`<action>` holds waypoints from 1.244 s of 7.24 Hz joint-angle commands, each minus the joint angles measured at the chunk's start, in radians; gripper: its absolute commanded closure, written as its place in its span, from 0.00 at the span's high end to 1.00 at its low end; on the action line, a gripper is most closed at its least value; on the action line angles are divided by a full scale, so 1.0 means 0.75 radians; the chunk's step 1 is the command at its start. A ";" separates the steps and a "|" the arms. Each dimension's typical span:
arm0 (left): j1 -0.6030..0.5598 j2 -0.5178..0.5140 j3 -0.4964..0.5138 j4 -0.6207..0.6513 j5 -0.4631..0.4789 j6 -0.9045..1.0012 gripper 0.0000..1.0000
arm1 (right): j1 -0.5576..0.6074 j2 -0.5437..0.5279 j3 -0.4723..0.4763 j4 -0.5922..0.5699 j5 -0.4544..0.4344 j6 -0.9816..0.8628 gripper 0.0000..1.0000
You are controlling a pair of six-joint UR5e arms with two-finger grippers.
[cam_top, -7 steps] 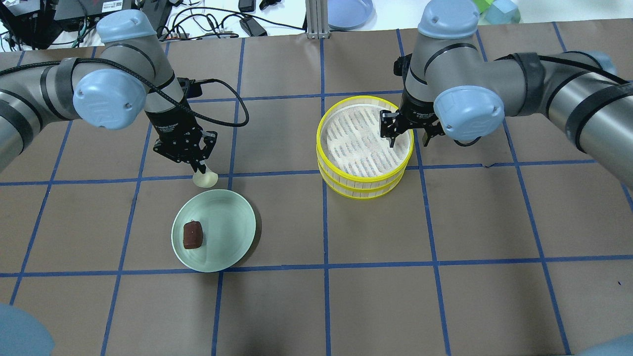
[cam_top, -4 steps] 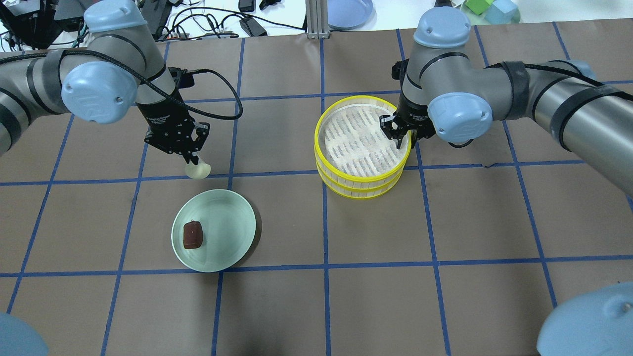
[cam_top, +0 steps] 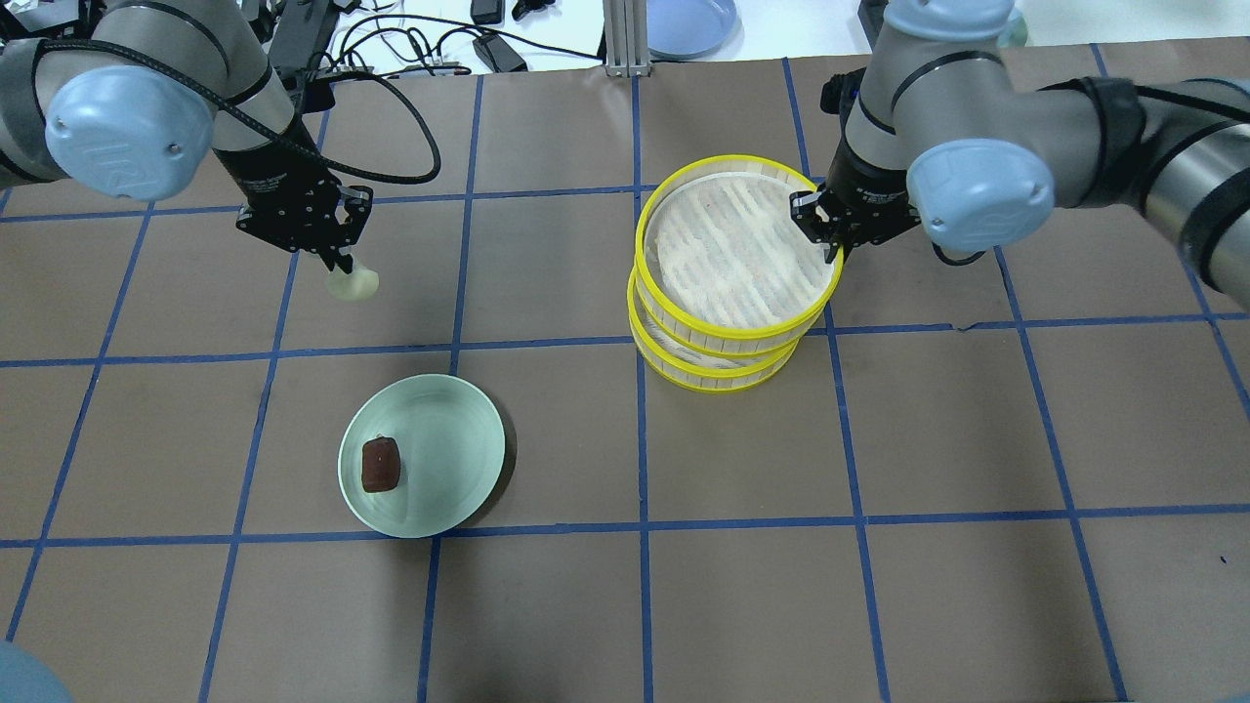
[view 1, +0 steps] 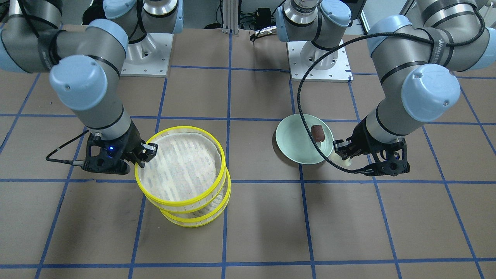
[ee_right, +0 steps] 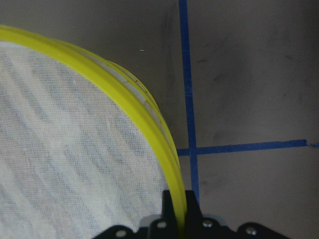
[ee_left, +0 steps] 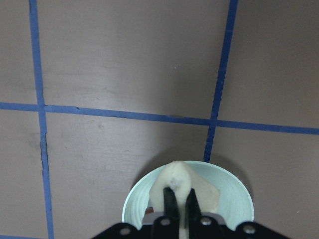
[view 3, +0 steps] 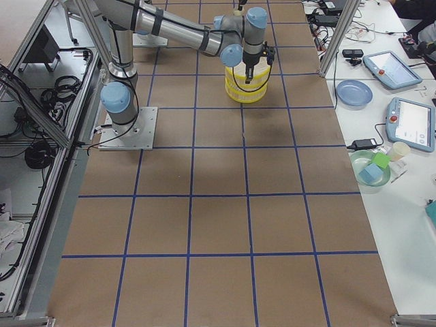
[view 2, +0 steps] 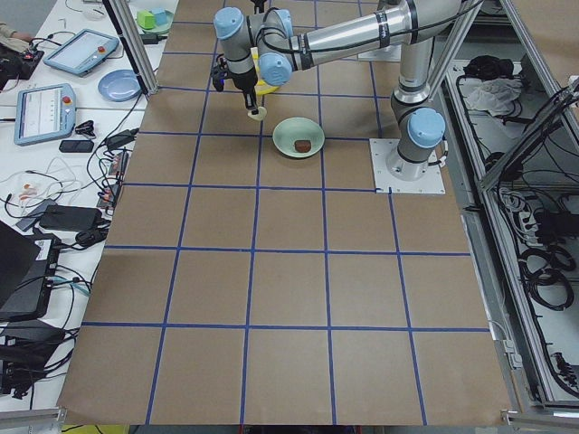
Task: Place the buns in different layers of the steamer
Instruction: 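Lift the top steamer tier with the right gripper and move it aside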
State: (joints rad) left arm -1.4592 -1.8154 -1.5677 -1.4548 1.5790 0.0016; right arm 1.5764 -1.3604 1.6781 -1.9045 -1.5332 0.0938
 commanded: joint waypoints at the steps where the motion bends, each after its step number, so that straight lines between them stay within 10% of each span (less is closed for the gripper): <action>1: -0.014 0.017 0.006 0.043 -0.005 -0.024 0.00 | -0.111 -0.125 -0.157 0.325 0.026 -0.069 0.00; 9: -0.400 -0.199 -0.025 0.473 -0.740 -0.534 0.00 | -0.492 -0.285 -0.166 0.506 0.072 -0.518 0.00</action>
State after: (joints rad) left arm -1.7237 -1.9161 -1.5818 -1.1490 1.1437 -0.3831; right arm 1.2381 -1.5750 1.5533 -1.5279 -1.4906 -0.2567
